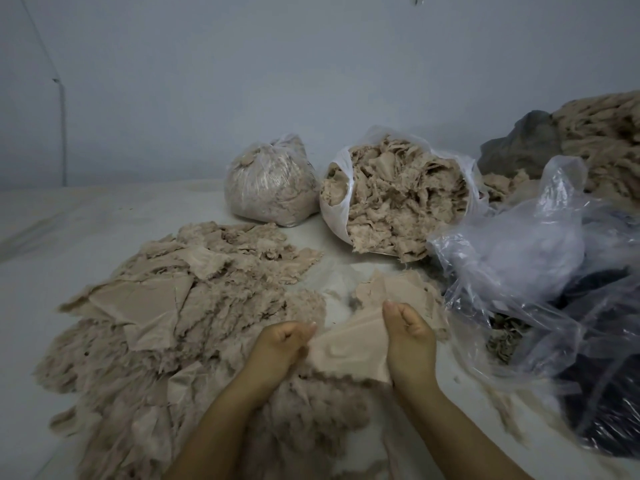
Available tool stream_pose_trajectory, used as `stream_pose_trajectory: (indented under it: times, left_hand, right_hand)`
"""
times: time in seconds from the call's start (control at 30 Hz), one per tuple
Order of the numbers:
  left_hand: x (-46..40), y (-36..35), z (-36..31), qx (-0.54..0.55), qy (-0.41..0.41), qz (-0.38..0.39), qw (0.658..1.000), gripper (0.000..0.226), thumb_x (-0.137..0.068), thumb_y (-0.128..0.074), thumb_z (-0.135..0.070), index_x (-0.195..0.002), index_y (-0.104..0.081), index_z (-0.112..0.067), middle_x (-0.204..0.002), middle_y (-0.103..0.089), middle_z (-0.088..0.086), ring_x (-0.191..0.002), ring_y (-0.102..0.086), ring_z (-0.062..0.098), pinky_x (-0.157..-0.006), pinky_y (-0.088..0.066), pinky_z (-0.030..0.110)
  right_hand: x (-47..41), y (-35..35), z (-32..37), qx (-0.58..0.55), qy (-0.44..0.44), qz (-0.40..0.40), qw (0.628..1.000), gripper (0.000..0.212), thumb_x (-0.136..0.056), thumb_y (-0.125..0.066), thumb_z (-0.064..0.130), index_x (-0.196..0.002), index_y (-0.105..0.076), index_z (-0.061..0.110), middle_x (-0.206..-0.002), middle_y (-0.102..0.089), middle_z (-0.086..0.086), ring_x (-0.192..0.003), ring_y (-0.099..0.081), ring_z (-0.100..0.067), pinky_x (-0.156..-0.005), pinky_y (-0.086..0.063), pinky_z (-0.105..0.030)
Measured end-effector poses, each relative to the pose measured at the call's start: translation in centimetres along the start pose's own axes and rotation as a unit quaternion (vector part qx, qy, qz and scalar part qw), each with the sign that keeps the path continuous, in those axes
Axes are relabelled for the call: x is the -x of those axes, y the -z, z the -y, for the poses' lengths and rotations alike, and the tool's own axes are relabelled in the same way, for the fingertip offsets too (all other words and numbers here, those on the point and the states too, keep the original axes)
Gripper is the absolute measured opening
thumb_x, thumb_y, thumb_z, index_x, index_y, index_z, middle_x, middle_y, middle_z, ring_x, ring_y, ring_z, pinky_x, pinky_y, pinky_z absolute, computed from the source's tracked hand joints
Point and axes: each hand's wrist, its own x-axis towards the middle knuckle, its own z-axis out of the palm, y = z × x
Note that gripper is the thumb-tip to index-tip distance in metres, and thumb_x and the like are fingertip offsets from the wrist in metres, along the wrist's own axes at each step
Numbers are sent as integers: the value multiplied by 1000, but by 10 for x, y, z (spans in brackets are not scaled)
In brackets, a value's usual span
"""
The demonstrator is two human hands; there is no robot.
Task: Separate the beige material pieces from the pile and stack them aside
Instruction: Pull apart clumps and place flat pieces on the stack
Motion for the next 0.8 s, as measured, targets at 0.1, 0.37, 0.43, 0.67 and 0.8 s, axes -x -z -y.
stream_pose_trajectory:
  times: [0.1, 0.37, 0.43, 0.67, 0.8]
  left_hand:
    - [0, 13, 5, -62, 3, -75, 995, 45, -86, -53, -46, -55, -37, -17, -47, -31, -5, -45, -29, 11, -50, -27, 25]
    - [2, -45, -29, 56, 19, 36, 998, 63, -78, -62, -58, -100, -64, 1, -99, -70, 14, -91, -66, 21, -84, -51, 41]
    - [1, -51, -29, 97, 23, 2, 995, 48, -81, -66, -43, -86, -63, 4, -81, -69, 17, -74, -64, 23, -68, -53, 35]
    - [-8, -28, -27, 149, 81, -38, 985, 26, -92, -56, -29, -81, -71, -11, -72, -71, 8, -62, -66, 21, -60, -53, 29]
    - [-11, -25, -30, 134, 88, 32, 987, 26, -90, -59, -30, -86, -74, -9, -85, -73, 17, -75, -70, 27, -71, -55, 36]
  right_hand:
    - [-14, 12, 8, 5, -2, -34, 999, 39, -94, -59, 27, -59, -49, 13, -55, -41, -2, -54, -38, -12, -55, -33, -28]
    - [15, -22, 12, -66, -55, 124, 989, 29, -94, -58, 22, -75, -69, 1, -68, -69, -11, -63, -64, -15, -58, -52, -24]
    - [15, -20, 9, -61, -52, 105, 991, 33, -94, -58, 23, -76, -63, -5, -66, -64, -12, -62, -59, -18, -56, -50, -26]
    - [-1, 10, -14, 56, -67, -8, 996, 38, -97, -51, 28, -67, -64, 10, -53, -54, 0, -52, -45, -17, -56, -36, -29]
    - [12, -1, -4, 43, -110, 141, 983, 48, -96, -42, 47, -82, -68, 10, -58, -60, -3, -53, -58, -13, -53, -49, -25]
